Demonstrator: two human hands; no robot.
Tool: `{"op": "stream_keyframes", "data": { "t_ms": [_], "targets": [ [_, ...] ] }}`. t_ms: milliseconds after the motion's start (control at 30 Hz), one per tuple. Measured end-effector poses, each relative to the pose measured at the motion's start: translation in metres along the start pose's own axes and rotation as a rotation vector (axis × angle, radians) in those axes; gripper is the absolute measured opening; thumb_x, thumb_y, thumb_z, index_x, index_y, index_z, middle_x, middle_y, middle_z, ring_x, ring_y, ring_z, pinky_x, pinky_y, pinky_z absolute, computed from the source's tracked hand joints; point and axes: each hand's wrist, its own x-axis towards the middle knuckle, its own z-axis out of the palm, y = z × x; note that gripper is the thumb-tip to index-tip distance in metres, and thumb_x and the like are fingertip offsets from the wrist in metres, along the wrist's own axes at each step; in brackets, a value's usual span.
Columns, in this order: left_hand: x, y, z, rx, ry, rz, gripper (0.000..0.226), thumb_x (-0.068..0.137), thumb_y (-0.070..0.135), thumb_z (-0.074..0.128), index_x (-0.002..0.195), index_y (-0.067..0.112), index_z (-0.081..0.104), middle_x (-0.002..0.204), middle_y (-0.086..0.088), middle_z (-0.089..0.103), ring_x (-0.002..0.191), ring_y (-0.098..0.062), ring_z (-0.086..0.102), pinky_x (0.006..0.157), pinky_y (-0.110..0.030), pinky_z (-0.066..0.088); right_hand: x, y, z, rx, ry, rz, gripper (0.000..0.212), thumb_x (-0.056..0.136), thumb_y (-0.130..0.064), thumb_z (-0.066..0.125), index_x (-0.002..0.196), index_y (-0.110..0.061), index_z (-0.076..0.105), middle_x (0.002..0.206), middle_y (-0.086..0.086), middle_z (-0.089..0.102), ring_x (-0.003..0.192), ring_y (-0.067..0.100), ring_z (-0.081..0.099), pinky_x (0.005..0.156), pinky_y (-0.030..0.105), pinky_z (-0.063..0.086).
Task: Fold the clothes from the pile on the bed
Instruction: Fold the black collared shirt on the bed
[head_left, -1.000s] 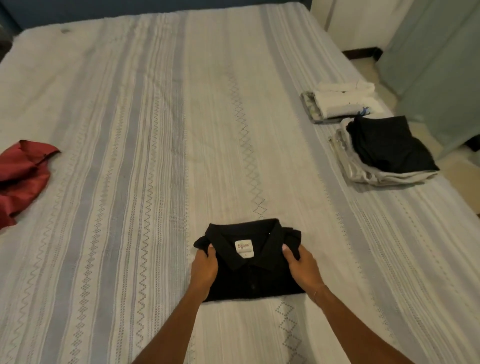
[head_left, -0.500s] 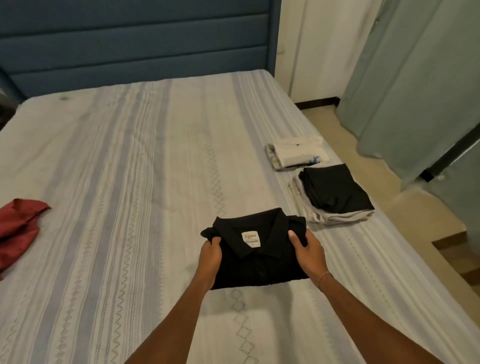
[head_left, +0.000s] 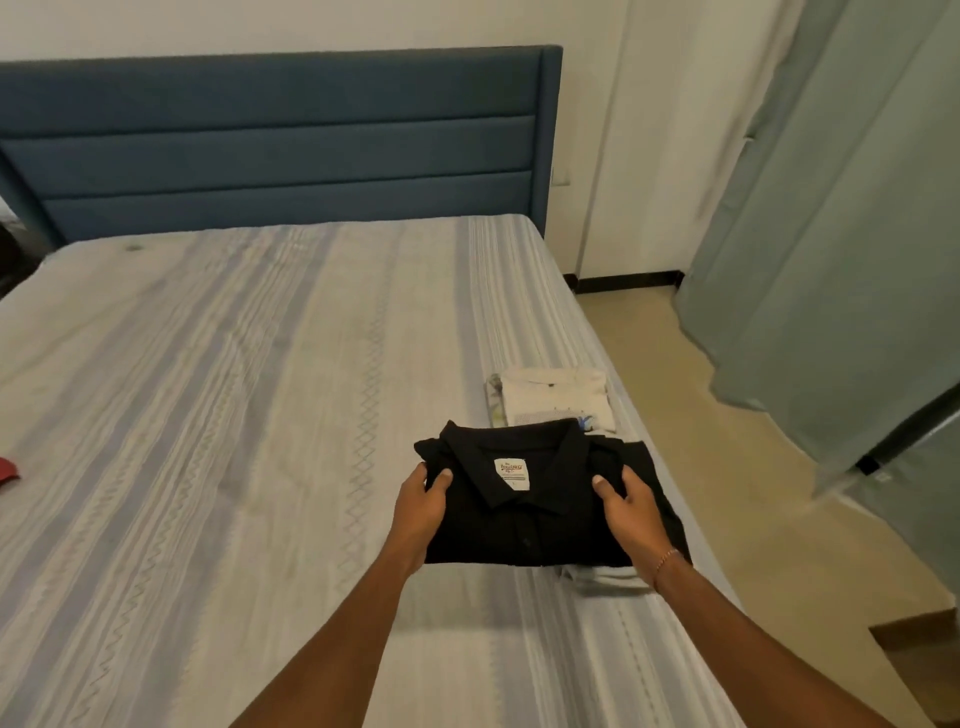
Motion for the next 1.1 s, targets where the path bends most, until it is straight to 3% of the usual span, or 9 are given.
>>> {"op": "stream_keyframes", "data": {
  "t_ms": [167,300,467,633,767,833,967,1100],
  "targets": [
    [0.048,0.028,0.055,0.145,0.098,0.182,0.038,0.107,0.037,0.043,0.14,0.02,0.047,0.134,0.0,0.059,0.123,-0.024,0.055,0.107,-0.045,0.046,0.08,-0.005,-0.026,0.045,-0.002,-0.057,0.023,0.104,-0.024,0.054,0.125,-0.02,0.061,0.117,-0.003,0.066,0.112,0.021,0.063,0.09,0.032,0.05],
    [0.106,0.042,0.09,0.194,0.166,0.238,0.031,0.107,0.036,0.044,0.13,0.018,0.052,0.116,0.003,0.062,0.109,-0.019,0.059,0.099,-0.04,0.049,0.145,-0.003,-0.028,0.051,0.014,-0.058,0.03,0.105,-0.025,0.053,0.132,-0.017,0.059,0.121,-0.002,0.065,0.113,0.02,0.061,0.098,0.038,0.051],
    [0.195,0.045,0.126,0.277,0.224,0.292,0.025,0.106,0.036,0.046,0.116,0.017,0.057,0.099,0.005,0.064,0.097,-0.021,0.063,0.086,-0.036,0.048,0.232,0.017,-0.021,0.094,0.056,-0.049,0.023,0.105,-0.021,0.052,0.126,-0.022,0.059,0.112,-0.006,0.064,0.105,0.017,0.061,0.092,0.033,0.05],
    [0.263,0.036,0.152,0.283,0.223,0.307,0.029,0.106,0.034,0.046,0.124,0.013,0.057,0.104,0.006,0.061,0.102,-0.019,0.06,0.085,-0.03,0.041,0.304,0.04,-0.005,0.037,0.106,-0.077,0.016,0.104,-0.018,0.054,0.118,-0.023,0.06,0.105,-0.006,0.064,0.106,0.02,0.061,0.093,0.036,0.05],
    [0.304,0.019,0.17,0.284,0.203,0.275,0.034,0.107,0.032,0.044,0.132,0.011,0.054,0.125,-0.006,0.064,0.117,-0.027,0.059,0.091,-0.029,0.039,0.347,0.069,0.007,-0.036,0.13,-0.061,0.007,0.102,-0.021,0.057,0.107,-0.024,0.061,0.109,0.003,0.067,0.106,0.027,0.063,0.099,0.048,0.052],
    [0.318,0.011,0.178,0.275,0.18,0.243,0.035,0.107,0.03,0.044,0.134,0.01,0.053,0.13,-0.009,0.062,0.122,-0.029,0.057,0.093,-0.03,0.039,0.357,0.081,0.01,-0.069,0.157,-0.074,0.004,0.102,-0.021,0.058,0.104,-0.02,0.061,0.107,0.005,0.067,0.104,0.029,0.063,0.095,0.045,0.053],
    [0.327,-0.001,0.184,0.254,0.147,0.112,0.04,0.107,0.032,0.042,0.139,0.008,0.043,0.137,-0.015,0.057,0.124,-0.034,0.055,0.099,-0.039,0.044,0.363,0.084,0.012,-0.139,0.204,-0.035,0.025,0.103,-0.021,0.056,0.124,-0.009,0.059,0.117,0.011,0.065,0.114,0.035,0.059,0.091,0.035,0.045],
    [0.311,0.001,0.179,0.373,0.092,0.127,0.055,0.107,0.032,0.041,0.15,0.001,0.026,0.147,-0.023,0.043,0.133,-0.038,0.046,0.109,-0.043,0.04,0.346,0.076,0.014,-0.449,0.158,-0.07,0.051,0.105,-0.03,0.048,0.151,-0.01,0.035,0.146,0.018,0.049,0.13,0.04,0.048,0.106,0.048,0.042]
  ]
}}
